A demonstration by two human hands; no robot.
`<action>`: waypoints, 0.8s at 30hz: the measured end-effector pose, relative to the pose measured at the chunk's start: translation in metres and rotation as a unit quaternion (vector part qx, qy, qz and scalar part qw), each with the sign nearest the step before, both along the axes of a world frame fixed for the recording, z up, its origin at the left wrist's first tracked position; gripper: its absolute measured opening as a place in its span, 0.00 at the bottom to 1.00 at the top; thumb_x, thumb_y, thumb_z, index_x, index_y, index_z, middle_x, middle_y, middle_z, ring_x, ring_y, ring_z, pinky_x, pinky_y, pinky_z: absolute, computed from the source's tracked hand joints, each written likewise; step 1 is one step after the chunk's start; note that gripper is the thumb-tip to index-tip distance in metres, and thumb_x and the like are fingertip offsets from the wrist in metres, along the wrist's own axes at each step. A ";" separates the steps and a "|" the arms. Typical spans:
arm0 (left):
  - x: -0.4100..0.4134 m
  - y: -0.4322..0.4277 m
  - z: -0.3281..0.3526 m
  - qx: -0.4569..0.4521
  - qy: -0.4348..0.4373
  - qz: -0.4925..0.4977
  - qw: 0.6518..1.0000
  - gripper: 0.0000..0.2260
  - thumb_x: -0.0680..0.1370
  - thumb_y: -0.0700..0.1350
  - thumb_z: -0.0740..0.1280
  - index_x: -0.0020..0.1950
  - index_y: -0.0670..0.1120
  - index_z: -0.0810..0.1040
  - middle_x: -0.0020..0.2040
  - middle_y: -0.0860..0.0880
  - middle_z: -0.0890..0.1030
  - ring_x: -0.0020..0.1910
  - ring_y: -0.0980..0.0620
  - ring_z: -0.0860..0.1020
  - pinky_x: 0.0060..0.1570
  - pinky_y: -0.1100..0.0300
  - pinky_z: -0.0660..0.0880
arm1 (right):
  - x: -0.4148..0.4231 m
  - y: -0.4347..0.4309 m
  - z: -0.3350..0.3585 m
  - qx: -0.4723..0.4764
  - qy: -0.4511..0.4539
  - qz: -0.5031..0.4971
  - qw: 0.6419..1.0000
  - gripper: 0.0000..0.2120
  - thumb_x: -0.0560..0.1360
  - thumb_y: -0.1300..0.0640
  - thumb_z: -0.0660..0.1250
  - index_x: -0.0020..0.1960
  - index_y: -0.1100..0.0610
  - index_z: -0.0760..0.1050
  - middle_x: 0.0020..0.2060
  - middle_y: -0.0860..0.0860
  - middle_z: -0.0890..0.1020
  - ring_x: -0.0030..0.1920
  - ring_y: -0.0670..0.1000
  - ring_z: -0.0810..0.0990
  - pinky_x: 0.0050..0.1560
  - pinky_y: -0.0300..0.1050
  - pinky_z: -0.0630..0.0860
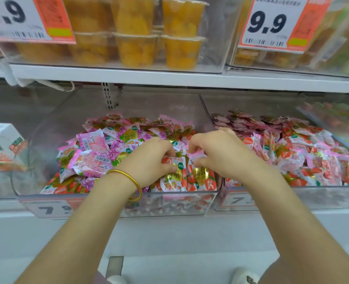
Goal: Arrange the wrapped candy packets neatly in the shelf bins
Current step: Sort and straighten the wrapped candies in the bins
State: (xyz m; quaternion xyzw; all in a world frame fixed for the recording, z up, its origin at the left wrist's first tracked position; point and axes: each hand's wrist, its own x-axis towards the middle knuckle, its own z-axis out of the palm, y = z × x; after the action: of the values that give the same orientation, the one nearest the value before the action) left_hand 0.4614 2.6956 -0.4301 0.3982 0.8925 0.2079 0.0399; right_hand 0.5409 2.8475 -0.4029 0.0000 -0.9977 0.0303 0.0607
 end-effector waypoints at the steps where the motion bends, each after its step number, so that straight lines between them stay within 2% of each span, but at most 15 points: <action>1: 0.000 0.000 0.000 -0.018 0.017 -0.006 1.000 0.14 0.73 0.51 0.69 0.56 0.47 0.76 0.46 0.51 0.70 0.46 0.52 0.70 0.46 0.60 0.68 | 0.000 0.000 -0.001 0.007 0.000 0.000 1.000 0.12 0.73 0.54 0.69 0.56 0.50 0.75 0.46 0.45 0.80 0.50 0.50 0.75 0.68 0.49 0.59; 4: -0.002 -0.001 -0.001 -0.055 0.066 0.002 0.996 0.13 0.73 0.55 0.68 0.54 0.50 0.76 0.45 0.53 0.71 0.50 0.50 0.69 0.52 0.54 0.69 | 0.001 0.000 0.004 -0.072 0.049 0.016 0.996 0.10 0.73 0.58 0.68 0.54 0.50 0.78 0.37 0.39 0.74 0.43 0.43 0.73 0.58 0.44 0.66; 7: -0.002 0.000 -0.002 -0.069 0.080 0.008 0.994 0.14 0.74 0.56 0.67 0.55 0.50 0.76 0.47 0.52 0.74 0.52 0.49 0.69 0.53 0.54 0.66 | 0.002 0.003 0.012 -0.136 0.095 0.028 0.986 0.10 0.73 0.60 0.68 0.53 0.50 0.80 0.40 0.37 0.75 0.40 0.39 0.70 0.55 0.43 0.66; 11: 0.000 0.003 -0.001 -0.089 0.094 0.010 0.992 0.14 0.75 0.56 0.65 0.57 0.51 0.76 0.52 0.51 0.74 0.57 0.48 0.68 0.55 0.54 0.65 | 0.001 0.003 0.010 -0.182 0.085 0.038 0.979 0.11 0.73 0.61 0.68 0.54 0.52 0.80 0.42 0.40 0.77 0.36 0.34 0.70 0.51 0.39 0.66; 13: 0.001 0.003 0.000 -0.095 0.102 0.010 0.990 0.15 0.75 0.56 0.65 0.58 0.52 0.76 0.50 0.51 0.70 0.58 0.49 0.67 0.55 0.55 0.64 | 0.000 0.001 0.005 -0.130 0.056 0.032 0.989 0.11 0.75 0.60 0.66 0.56 0.51 0.78 0.44 0.41 0.79 0.39 0.36 0.73 0.62 0.44 0.64; 15: 0.001 0.004 -0.001 -0.098 0.100 0.009 0.990 0.15 0.75 0.56 0.65 0.58 0.51 0.76 0.51 0.51 0.71 0.57 0.49 0.67 0.56 0.55 0.64 | -0.001 0.000 0.002 -0.078 0.028 0.009 0.997 0.11 0.76 0.58 0.65 0.57 0.50 0.77 0.48 0.45 0.81 0.49 0.45 0.77 0.73 0.49 0.51; 17: 0.000 0.004 -0.002 -0.102 0.097 0.006 0.990 0.15 0.75 0.56 0.64 0.59 0.51 0.76 0.54 0.51 0.72 0.58 0.49 0.67 0.57 0.54 0.64 | -0.001 0.000 0.001 -0.036 -0.003 -0.013 0.999 0.12 0.76 0.57 0.65 0.59 0.49 0.75 0.53 0.47 0.81 0.57 0.50 0.76 0.74 0.53 0.45; 19: 0.000 0.003 -0.003 -0.109 0.100 0.003 0.989 0.16 0.76 0.57 0.63 0.60 0.52 0.76 0.55 0.51 0.73 0.58 0.48 0.66 0.57 0.54 0.64 | 0.000 -0.003 -0.001 0.038 -0.034 -0.018 0.999 0.13 0.76 0.57 0.65 0.60 0.49 0.76 0.57 0.47 0.77 0.62 0.52 0.71 0.73 0.58 0.45; 21: -0.001 0.003 -0.005 -0.119 0.096 -0.002 0.988 0.16 0.76 0.57 0.63 0.61 0.53 0.76 0.55 0.51 0.75 0.58 0.48 0.66 0.56 0.53 0.63 | 0.001 -0.007 -0.004 0.112 -0.044 -0.016 0.993 0.13 0.76 0.58 0.66 0.59 0.51 0.77 0.58 0.48 0.74 0.63 0.54 0.67 0.72 0.63 0.48; 24: -0.001 -0.002 -0.001 -0.099 0.078 -0.010 0.992 0.14 0.76 0.56 0.64 0.59 0.54 0.77 0.53 0.52 0.78 0.57 0.48 0.67 0.55 0.54 0.63 | 0.002 -0.012 -0.007 0.151 -0.039 -0.016 0.988 0.11 0.75 0.54 0.67 0.56 0.53 0.77 0.54 0.49 0.74 0.61 0.55 0.67 0.72 0.66 0.48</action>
State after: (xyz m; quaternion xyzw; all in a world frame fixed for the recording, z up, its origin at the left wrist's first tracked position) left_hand 0.4603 2.6939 -0.4315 0.4166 0.9049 0.0865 0.0113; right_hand 0.5431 2.8357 -0.4099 -0.0080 -0.9923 -0.1216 0.0211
